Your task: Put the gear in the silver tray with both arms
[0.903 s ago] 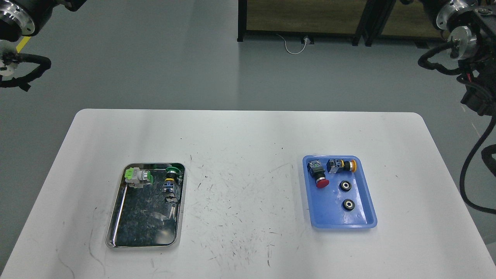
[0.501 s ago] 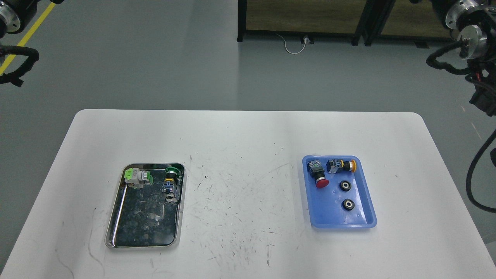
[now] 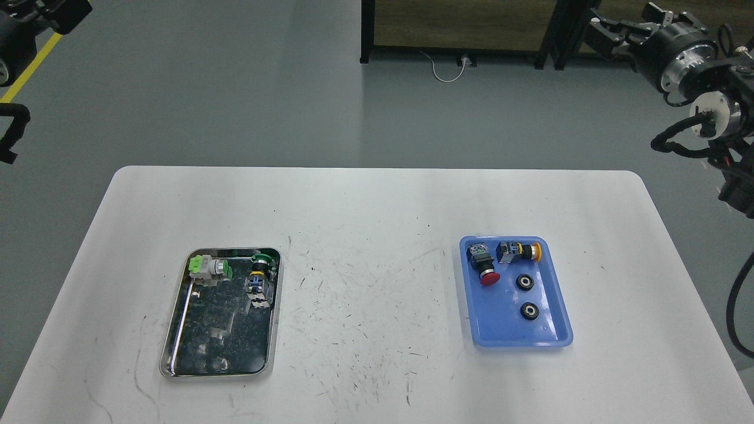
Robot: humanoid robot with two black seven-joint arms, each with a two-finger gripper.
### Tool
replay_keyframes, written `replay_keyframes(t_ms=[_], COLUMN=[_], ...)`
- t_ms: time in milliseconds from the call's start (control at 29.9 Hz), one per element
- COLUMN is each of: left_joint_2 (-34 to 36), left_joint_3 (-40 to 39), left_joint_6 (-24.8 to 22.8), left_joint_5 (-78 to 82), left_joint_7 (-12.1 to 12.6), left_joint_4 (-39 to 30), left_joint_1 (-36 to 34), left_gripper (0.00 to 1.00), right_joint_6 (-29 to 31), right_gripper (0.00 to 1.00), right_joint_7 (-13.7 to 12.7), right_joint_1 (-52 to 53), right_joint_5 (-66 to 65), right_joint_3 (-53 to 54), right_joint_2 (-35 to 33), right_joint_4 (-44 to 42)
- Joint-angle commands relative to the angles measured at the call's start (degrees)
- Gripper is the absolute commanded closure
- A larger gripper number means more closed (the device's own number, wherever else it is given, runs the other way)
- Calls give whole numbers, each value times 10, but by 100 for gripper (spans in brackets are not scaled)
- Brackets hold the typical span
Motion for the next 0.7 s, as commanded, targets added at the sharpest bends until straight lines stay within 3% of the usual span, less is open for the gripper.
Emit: replay_keyframes(t_ms=[0, 201, 301, 468, 669], left_joint_2=[48, 127, 161, 200, 205], left_joint_3=[2, 2, 2, 2, -4], left_joint_6=[-25, -27, -28, -25, 4], left_joint_5=[56, 83, 82, 82, 72], left_joint_7=[-23, -30, -46, -77, -75], left_joint_4=[-65, -135, -169, -218, -219], left_joint_1=[47, 114, 149, 195, 200], left_gripper=[2, 2, 2, 2, 2], right_joint_6=[11, 56, 88, 145, 190], right_gripper=[0, 0, 0, 0, 0], right_joint_7=[-4, -9, -9, -18, -38], right_joint_1=[-52, -121, -145, -196, -238], right_joint_5=[-40, -85, -116, -148, -189], right_joint_3=[-3, -15, -31, -40, -61], right_joint_2=[-40, -99, -113, -118, -118], right_joint_4=[99, 215, 243, 266, 273])
